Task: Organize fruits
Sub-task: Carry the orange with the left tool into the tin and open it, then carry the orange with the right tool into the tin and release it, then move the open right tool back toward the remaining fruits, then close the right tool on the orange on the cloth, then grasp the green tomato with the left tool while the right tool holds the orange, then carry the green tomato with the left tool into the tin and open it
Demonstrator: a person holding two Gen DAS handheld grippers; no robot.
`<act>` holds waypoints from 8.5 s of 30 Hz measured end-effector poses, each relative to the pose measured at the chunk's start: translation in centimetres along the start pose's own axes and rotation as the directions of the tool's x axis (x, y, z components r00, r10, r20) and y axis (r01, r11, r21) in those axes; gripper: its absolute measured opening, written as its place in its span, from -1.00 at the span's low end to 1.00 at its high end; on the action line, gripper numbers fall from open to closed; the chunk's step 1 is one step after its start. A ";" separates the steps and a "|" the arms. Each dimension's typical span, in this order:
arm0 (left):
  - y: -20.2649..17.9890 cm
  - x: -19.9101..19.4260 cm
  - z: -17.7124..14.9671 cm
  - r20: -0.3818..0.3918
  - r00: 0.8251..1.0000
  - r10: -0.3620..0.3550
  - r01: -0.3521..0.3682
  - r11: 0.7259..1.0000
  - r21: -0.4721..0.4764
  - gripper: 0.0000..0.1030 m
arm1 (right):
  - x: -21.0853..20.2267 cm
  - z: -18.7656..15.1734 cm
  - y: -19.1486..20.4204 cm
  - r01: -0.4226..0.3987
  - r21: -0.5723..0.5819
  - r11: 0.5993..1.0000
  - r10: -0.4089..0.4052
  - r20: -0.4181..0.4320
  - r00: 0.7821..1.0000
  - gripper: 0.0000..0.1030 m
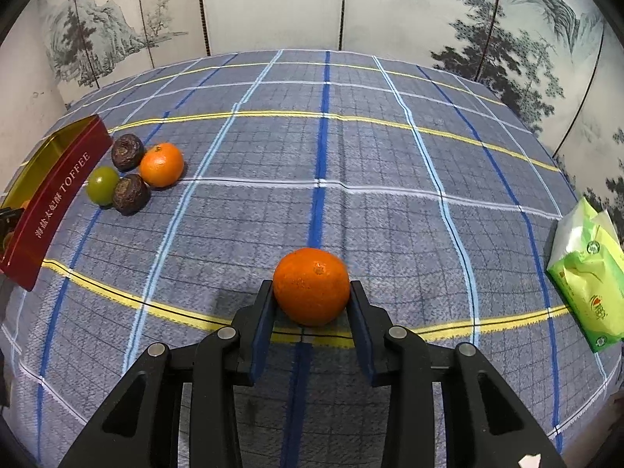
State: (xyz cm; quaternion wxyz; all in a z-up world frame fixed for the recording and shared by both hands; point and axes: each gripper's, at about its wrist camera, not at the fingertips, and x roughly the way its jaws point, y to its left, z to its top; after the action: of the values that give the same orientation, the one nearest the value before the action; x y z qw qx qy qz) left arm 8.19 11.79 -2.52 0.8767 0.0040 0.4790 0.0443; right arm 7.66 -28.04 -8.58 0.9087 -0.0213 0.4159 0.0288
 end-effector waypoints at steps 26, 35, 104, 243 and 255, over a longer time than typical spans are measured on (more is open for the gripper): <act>5.1 -7.6 -2.7 0.135 0.984 0.112 -0.086 0.979 -0.185 0.29 | -3.8 4.8 15.0 -0.266 -0.275 0.924 0.294 0.066 0.953 -0.34; 7.7 -7.8 -4.2 0.102 0.985 0.137 -0.109 0.965 -0.239 0.29 | -4.4 4.5 23.7 -0.365 -0.425 0.829 0.407 0.010 0.913 -0.34; 3.5 -8.5 -4.4 0.095 0.994 0.051 -0.036 0.988 -0.153 0.29 | -4.3 4.5 21.0 -0.308 -0.372 0.876 0.351 0.051 0.935 -0.25; 0.9 2.0 4.1 -0.039 0.998 0.039 -0.044 0.989 -0.142 -0.30 | 5.2 5.8 2.7 -0.123 -0.148 0.981 0.133 0.062 0.989 -0.24; 1.9 3.2 3.5 -0.077 0.996 0.048 -0.060 0.986 -0.158 -0.30 | 5.2 5.8 2.5 -0.122 -0.147 0.982 0.132 0.062 0.989 -0.24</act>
State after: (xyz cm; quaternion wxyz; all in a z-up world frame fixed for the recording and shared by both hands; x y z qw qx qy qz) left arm 12.71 14.11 -3.25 0.8545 -0.0551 0.5054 0.1065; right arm 15.30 -24.99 -8.79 0.9154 -0.0587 0.3807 0.1173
